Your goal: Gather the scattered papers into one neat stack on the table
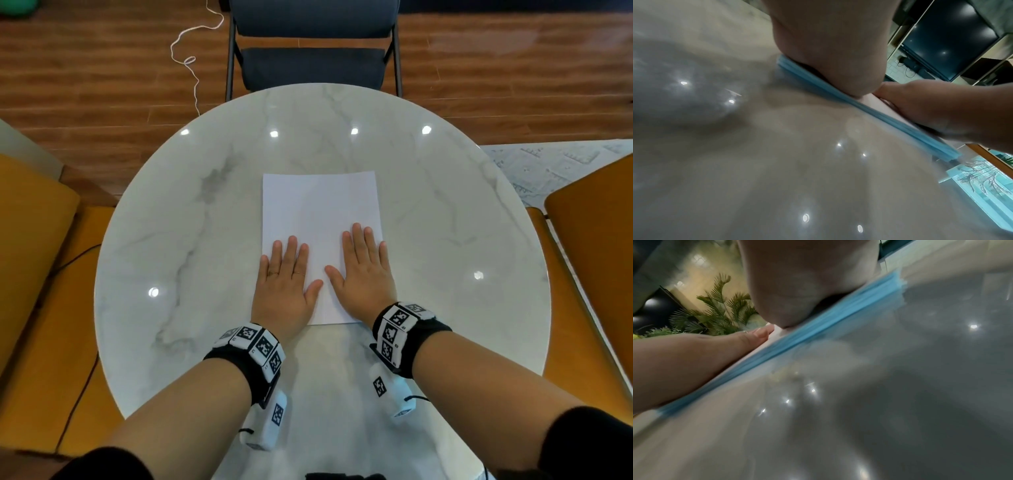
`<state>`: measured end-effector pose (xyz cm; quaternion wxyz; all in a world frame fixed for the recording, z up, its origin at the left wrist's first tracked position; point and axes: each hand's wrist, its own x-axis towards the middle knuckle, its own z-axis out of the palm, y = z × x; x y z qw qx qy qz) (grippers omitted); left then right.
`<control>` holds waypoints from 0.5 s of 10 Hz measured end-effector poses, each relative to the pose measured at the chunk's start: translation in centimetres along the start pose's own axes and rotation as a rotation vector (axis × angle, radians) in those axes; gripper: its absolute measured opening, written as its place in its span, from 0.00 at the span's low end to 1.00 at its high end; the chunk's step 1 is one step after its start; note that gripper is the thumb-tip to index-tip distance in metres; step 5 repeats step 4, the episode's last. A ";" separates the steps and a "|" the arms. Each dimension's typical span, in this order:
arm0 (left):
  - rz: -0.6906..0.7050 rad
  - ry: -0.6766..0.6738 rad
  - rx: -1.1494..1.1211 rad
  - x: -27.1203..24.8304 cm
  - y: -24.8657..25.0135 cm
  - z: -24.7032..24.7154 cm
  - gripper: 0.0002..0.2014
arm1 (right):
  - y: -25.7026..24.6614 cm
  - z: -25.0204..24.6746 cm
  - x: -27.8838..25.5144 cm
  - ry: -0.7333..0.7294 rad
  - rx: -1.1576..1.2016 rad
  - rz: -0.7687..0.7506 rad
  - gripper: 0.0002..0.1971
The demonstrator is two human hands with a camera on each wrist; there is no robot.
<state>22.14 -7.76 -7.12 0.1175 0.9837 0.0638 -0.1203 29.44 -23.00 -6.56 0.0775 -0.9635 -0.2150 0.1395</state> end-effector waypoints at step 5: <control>0.048 -0.056 -0.035 -3.2 -0.7 -3.7 0.43 | -0.3 -2.9 -3.5 -0.041 0.075 0.009 0.35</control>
